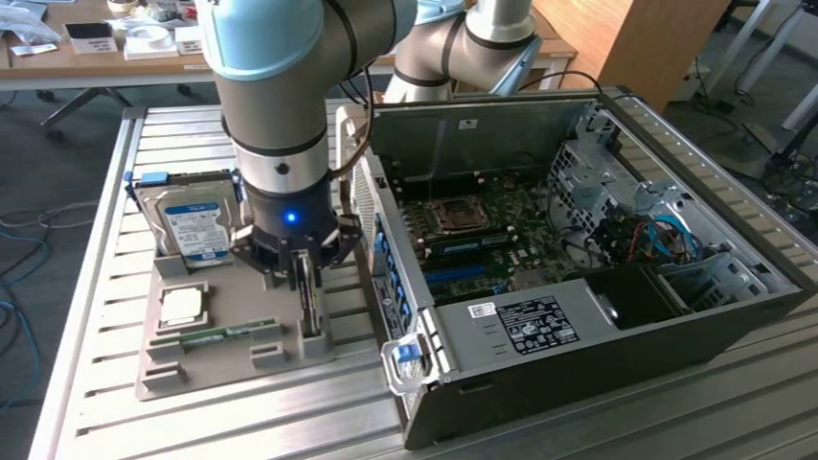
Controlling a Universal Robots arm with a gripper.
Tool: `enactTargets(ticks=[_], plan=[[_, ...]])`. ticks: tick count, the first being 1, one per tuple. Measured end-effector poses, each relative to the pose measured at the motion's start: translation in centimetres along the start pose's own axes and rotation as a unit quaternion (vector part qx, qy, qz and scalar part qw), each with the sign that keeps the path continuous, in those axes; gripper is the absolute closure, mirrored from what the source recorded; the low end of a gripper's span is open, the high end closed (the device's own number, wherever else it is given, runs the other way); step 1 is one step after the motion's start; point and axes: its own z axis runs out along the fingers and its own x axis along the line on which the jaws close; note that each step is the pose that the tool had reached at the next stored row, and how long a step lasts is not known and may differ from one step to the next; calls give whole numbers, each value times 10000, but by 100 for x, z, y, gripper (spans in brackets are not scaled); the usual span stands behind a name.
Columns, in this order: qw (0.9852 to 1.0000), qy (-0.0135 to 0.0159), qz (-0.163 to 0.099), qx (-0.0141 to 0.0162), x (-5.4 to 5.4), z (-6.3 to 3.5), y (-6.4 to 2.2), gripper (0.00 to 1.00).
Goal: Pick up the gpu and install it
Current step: 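Pick up the gpu and move the gpu toward the slot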
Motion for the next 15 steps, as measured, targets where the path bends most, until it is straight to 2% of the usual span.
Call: enactTargets(ticks=[15], plan=[[10000, 0, 0, 1, 2, 61, 9, 64]])
